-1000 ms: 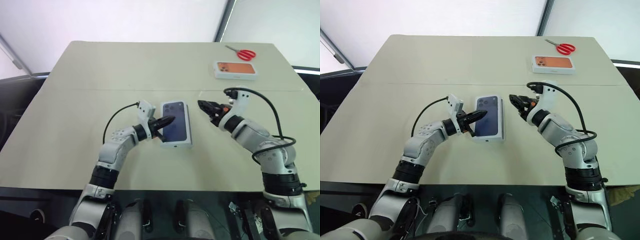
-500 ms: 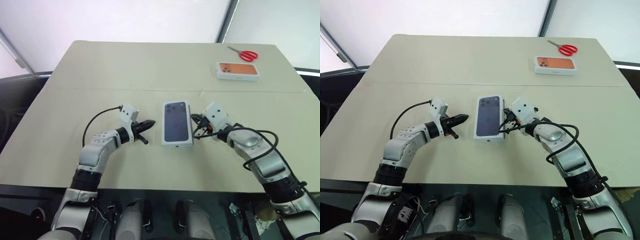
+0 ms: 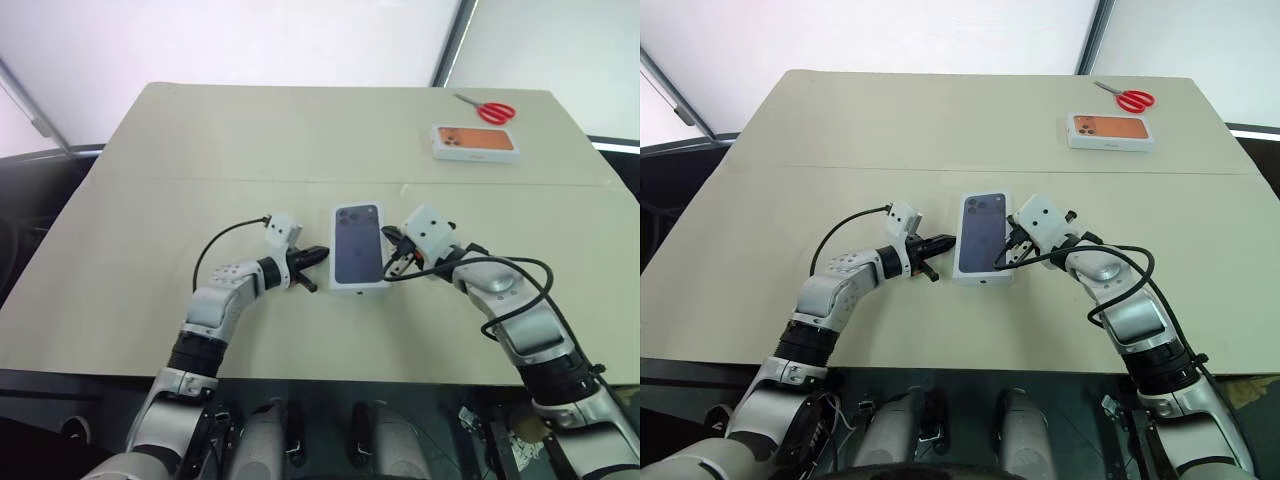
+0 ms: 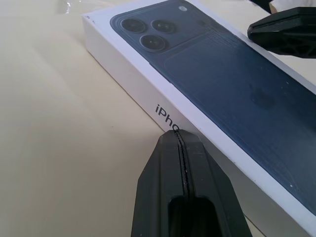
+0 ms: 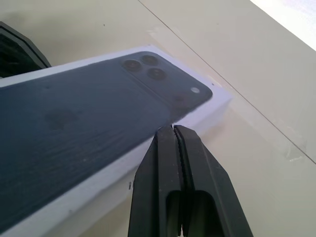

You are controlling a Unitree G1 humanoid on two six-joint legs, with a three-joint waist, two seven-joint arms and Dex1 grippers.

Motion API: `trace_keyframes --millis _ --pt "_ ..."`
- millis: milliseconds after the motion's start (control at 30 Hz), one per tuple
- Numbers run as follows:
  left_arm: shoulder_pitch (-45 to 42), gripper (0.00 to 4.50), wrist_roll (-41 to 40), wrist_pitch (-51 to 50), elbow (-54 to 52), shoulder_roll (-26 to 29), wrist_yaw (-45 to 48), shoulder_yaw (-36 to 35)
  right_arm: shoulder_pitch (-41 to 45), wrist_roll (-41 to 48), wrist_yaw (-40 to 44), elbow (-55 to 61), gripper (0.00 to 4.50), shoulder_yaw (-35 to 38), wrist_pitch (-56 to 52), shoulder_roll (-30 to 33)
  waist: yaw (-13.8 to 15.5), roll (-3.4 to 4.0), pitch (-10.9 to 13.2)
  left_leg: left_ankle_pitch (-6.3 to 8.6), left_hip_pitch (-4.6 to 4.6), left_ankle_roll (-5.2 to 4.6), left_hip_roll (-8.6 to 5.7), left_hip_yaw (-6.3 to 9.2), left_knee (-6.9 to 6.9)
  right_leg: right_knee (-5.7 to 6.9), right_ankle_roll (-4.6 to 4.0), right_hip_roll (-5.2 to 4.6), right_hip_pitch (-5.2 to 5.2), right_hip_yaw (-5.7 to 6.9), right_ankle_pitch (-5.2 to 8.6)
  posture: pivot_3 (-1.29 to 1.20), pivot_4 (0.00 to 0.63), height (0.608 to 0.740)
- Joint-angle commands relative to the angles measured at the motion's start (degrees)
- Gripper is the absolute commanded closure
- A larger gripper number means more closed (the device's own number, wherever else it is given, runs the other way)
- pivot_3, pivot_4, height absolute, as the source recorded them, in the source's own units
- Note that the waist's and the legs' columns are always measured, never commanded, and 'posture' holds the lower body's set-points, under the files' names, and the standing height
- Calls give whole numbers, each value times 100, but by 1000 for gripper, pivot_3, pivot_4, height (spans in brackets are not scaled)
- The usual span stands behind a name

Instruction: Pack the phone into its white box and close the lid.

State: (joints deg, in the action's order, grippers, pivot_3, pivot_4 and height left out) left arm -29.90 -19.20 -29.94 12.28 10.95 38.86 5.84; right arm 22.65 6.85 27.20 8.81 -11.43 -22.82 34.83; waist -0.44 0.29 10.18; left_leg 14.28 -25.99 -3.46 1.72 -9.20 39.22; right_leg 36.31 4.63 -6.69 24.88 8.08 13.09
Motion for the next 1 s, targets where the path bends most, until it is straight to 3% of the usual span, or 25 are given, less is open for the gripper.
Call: trace_keyframes --millis 33,633,800,1000 --pt "-178 4500 -100 -42 -318 -60 31 -36 -23 -143 81 121 4462 138 64 -19 2 0 0 0 1 0 0 0 0 0 0 0 -1 0 0 0 150 738" --pt "-92 4500 -18 -82 -463 -69 13 -35 -68 -589 348 131 4462 127 56 -191 -9 0 0 0 25 0 0 0 -2 0 0 -1 -20 0 0 0 150 738" --pt "-586 4500 -390 -260 -274 -180 -232 -598 296 -522 285 -127 4462 426 113 -325 -11 -2 1 0 26 0 0 0 -2 0 0 -2 -20 0 0 0 150 738" --pt "-1350 4500 -108 288 652 -566 -185 -390 805 -686 230 -911 4462 451 425 -440 2 -2 1 2 42 -3 -4 0 -2 -5 4 -2 -40 3 3 0 150 738"
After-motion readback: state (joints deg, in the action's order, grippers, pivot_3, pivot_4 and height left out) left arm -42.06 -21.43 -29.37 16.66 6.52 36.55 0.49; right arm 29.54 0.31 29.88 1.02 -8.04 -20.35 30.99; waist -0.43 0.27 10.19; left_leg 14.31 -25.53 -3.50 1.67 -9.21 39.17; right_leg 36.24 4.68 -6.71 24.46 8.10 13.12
